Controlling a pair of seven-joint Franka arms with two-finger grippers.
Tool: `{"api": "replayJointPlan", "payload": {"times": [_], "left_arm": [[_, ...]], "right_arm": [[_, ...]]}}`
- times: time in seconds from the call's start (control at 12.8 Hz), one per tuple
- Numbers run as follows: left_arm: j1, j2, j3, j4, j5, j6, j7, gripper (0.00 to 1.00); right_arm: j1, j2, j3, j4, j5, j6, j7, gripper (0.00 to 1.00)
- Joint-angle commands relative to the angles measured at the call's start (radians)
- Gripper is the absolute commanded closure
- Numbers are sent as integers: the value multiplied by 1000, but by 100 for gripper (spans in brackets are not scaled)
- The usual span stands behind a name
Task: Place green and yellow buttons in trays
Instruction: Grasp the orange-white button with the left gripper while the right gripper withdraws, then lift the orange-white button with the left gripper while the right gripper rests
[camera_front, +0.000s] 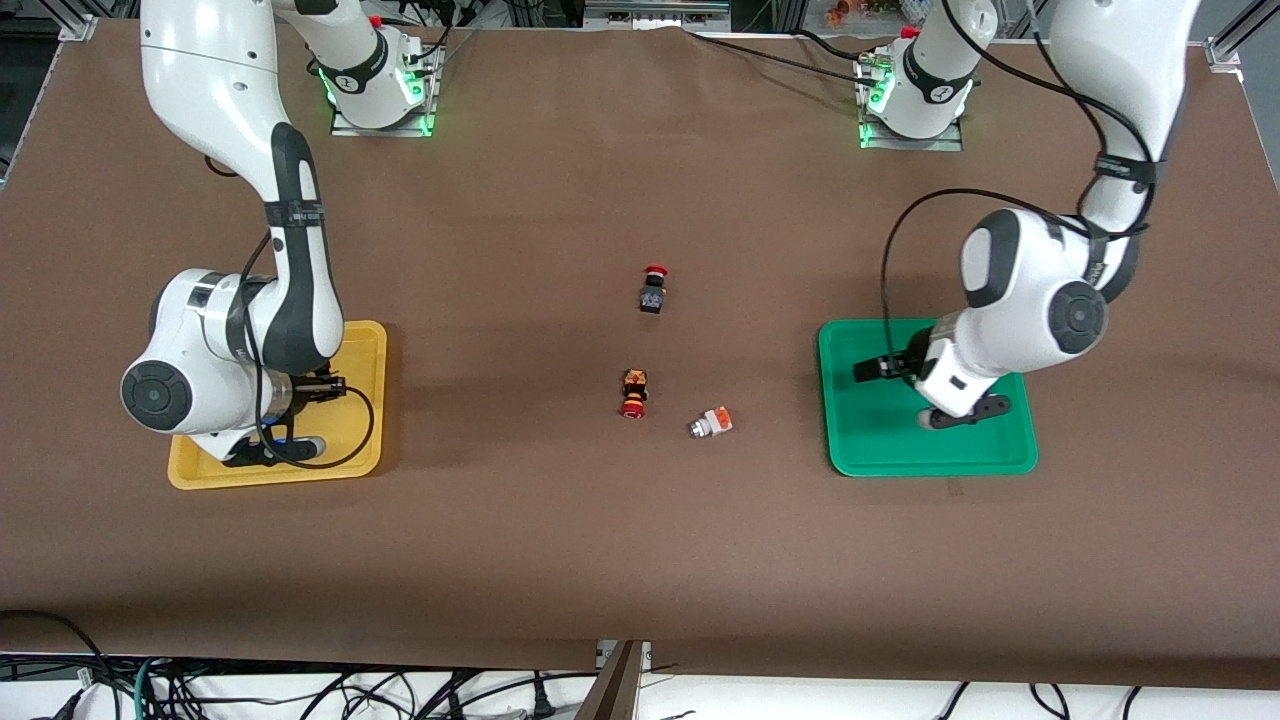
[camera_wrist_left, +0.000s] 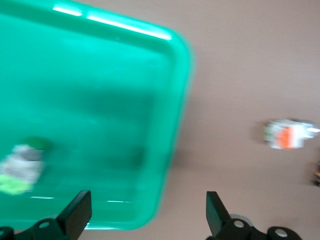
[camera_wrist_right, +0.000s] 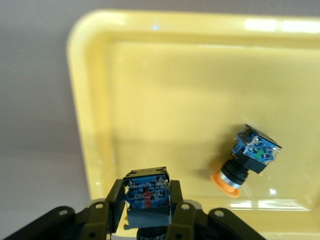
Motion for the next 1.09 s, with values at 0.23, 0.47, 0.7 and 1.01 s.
{"api": "replayJointPlan", "payload": {"times": [0.23, 0.47, 0.7, 1.01], "left_arm": [[-161, 151, -38, 140, 35, 198, 201, 0], [-207, 216, -41, 143, 60, 336, 471, 0], [-242, 286, -41, 195, 141, 396, 665, 0], [-267, 337, -40, 229, 160, 450, 728, 0]], "right_arm": [[-3, -24, -11, -15, 23, 13, -33, 0], [-8, -35, -40, 64, 23, -84, -33, 0], [-46, -73, -46, 186, 22, -235, -8, 0], [-277, -245, 258, 175, -177, -270, 158, 0]]}}
